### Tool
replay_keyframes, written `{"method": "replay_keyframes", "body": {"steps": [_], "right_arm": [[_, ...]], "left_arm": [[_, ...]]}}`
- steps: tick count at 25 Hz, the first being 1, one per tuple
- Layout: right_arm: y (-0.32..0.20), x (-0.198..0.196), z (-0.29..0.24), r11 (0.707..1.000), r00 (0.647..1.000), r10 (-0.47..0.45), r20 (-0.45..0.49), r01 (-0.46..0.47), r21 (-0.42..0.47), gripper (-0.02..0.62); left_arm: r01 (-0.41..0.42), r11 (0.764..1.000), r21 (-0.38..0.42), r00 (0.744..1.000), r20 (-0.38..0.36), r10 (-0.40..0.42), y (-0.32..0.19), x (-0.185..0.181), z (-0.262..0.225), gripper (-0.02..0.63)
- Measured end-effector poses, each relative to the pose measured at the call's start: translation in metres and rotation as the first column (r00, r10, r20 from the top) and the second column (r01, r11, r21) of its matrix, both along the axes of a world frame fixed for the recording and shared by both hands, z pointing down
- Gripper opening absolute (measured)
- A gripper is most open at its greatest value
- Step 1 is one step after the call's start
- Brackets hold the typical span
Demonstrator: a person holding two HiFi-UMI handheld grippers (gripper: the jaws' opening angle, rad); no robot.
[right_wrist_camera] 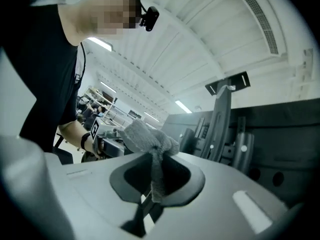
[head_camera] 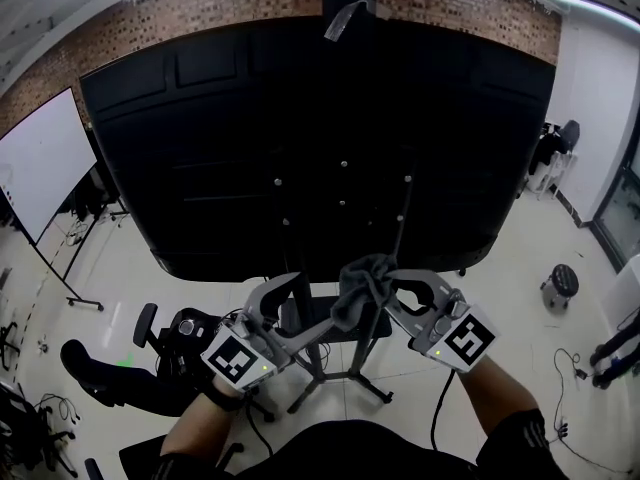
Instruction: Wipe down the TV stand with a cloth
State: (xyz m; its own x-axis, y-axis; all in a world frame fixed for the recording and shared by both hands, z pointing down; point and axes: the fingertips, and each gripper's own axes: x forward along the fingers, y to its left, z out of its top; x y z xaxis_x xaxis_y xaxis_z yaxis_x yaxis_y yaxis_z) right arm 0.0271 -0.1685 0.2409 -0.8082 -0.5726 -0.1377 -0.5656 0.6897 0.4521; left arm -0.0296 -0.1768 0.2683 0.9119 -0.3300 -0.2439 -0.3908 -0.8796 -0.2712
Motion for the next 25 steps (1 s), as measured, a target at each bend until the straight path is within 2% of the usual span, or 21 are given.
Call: {"method": "replay_keyframes", "body": {"steps": [4,8,10,15,19,25], "right_arm": [[-0.014,-0.003,-0.05,0.99,0.996,0.005,-0.092,0.008,0.14,0.031],[-0.034,-0.003,-0.096,0.969,0.978,0.072,-0.195,-0.022,0.246,0.031],[-0.049,-0.003,-0.12,0.955,0.966,0.115,-0.233,-0.043,0.295,0.031],[-0.083,-0.002,-0.18,0.924,0.95,0.187,-0.249,-0.085,0.373,0.031],[-0.106,0.0,-0.237,0.884,0.938,0.25,-0.241,-0.121,0.451,0.031],[-0.13,-0.006,-0.312,0.831,0.901,0.344,-0.263,-0.162,0.532,0.031]], "left_arm": [[-0.008,0.991,0.133,1.0,0.026,0.004,-0.007,0.007,-0.057,0.334],[-0.004,0.959,0.282,0.998,0.067,-0.015,-0.014,0.017,-0.11,0.334],[0.007,0.944,0.33,0.997,0.07,-0.032,-0.022,0.021,-0.132,0.334],[0.026,0.931,0.364,0.998,0.036,-0.042,-0.046,0.024,-0.188,0.334],[0.052,0.927,0.373,0.999,-0.009,-0.052,-0.066,0.023,-0.236,0.334],[0.073,0.92,0.386,0.997,-0.014,-0.073,-0.078,0.027,-0.297,0.334]]}}
